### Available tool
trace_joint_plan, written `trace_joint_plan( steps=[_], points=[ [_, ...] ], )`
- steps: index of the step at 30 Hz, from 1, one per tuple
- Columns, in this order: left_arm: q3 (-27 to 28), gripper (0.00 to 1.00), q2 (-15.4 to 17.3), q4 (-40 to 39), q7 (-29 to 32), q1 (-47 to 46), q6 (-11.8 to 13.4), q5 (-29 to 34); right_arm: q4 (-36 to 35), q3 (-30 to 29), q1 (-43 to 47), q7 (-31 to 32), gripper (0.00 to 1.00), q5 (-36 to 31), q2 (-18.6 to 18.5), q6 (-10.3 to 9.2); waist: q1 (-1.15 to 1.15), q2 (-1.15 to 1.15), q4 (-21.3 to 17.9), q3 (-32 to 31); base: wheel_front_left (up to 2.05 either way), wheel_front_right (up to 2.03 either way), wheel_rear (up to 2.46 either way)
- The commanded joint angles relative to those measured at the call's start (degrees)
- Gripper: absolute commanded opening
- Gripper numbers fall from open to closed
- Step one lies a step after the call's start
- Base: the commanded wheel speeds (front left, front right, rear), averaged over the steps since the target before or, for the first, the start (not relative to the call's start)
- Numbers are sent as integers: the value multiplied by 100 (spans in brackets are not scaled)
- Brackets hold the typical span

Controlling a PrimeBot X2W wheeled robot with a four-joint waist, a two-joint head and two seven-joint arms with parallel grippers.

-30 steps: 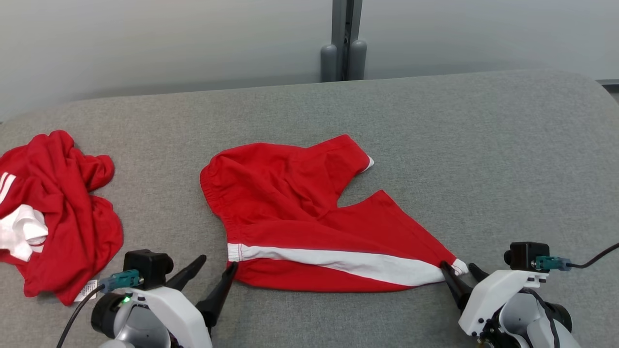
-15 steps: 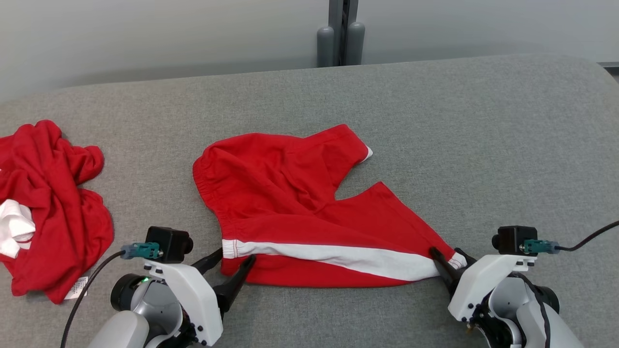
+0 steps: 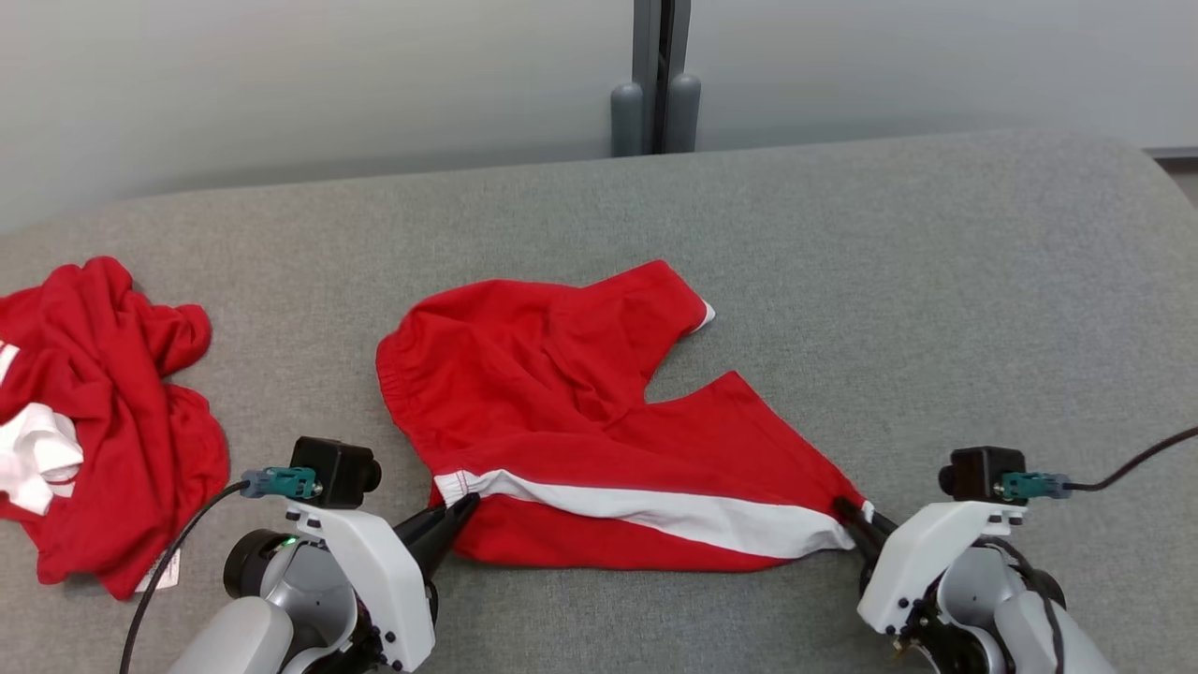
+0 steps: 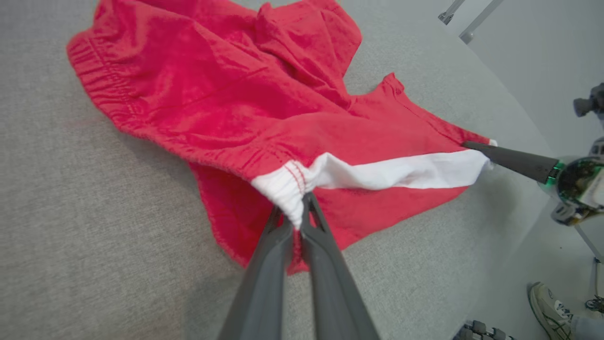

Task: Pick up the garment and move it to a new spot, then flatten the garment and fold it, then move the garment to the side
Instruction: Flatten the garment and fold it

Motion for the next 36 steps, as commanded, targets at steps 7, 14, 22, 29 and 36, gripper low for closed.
trace_joint_plan(
  steps=[7, 14, 22, 29, 36],
  points=[
    [82, 0, 227, -549, 101, 246, 15, -294, -901, -260, 334, 47, 0, 437, -198, 1, 0, 0, 34, -420, 0, 0, 0],
    [305, 0, 709, -978, 757, -405, 2, -672, -1632, -581, -140, 403, 0, 530, -223, 2, 0, 0, -46, -313, 0, 0, 0],
    [143, 0, 962, -461, 2227, -2559, -7, -1336, -1245, -599, -1877, 1190, 0, 795, -121, 2, 0, 0, -132, 607, 0, 0, 0],
    [181, 0, 1207, -15, 2935, -4630, -10, -1531, -589, -656, -3943, 1517, 0, 858, -19, 2, 0, 0, -295, 1645, 0, 0, 0],
    [-20, 0, 1487, 388, 2879, -5978, -10, -1504, 65, -828, -5553, 1112, 0, 862, 43, 2, 0, 0, -434, 2300, 0, 0, 0]
  ],
)
